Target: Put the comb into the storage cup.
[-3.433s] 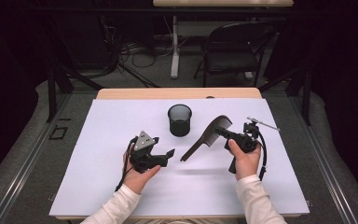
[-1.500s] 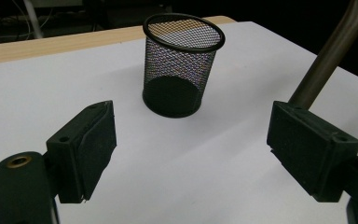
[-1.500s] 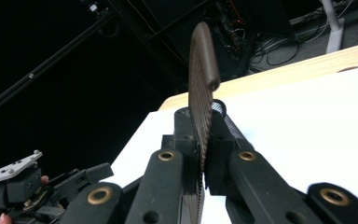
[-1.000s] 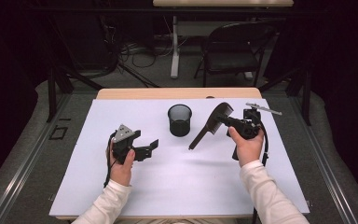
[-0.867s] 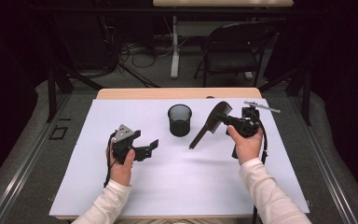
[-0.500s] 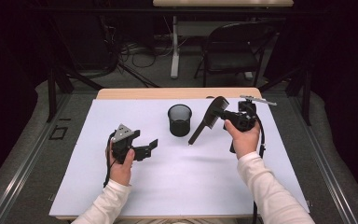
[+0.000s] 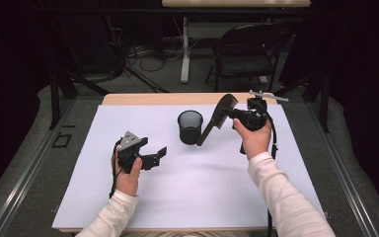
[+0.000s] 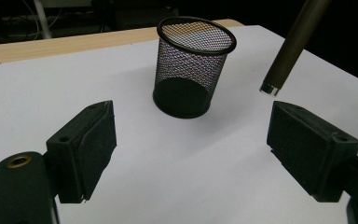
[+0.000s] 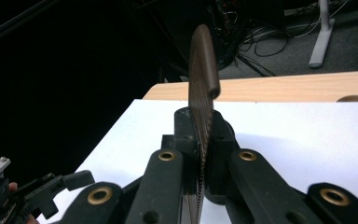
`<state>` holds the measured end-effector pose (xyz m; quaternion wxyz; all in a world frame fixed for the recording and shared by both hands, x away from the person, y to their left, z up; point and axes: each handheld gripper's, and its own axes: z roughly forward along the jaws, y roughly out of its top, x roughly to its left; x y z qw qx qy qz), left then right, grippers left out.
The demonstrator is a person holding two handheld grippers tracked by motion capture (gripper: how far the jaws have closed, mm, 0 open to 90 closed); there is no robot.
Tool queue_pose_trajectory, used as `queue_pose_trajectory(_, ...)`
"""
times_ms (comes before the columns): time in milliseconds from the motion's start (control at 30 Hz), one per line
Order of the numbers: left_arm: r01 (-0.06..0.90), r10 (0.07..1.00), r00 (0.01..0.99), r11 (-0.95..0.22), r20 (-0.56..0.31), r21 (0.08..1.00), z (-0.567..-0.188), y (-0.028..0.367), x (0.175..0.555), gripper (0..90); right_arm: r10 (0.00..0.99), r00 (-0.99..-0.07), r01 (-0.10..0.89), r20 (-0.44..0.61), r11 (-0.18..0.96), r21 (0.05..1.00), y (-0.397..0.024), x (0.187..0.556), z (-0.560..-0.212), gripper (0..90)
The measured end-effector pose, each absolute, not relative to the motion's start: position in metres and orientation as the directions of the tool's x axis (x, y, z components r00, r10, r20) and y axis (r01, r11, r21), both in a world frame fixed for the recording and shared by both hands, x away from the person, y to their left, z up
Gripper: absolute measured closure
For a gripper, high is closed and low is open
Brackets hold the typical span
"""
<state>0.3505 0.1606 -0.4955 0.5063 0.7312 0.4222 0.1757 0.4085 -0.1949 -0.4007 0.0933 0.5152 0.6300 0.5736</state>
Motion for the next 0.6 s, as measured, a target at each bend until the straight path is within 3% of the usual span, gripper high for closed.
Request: queue_pose_trajectory(600,0.440,0.796,0.579,-0.125,-0.175,0.889,-0.495,0.162,0.351,15.8,0.772,-0.449,0.511,0.450,-0.192,0.838,-0.191,0.420,-0.375,86.5)
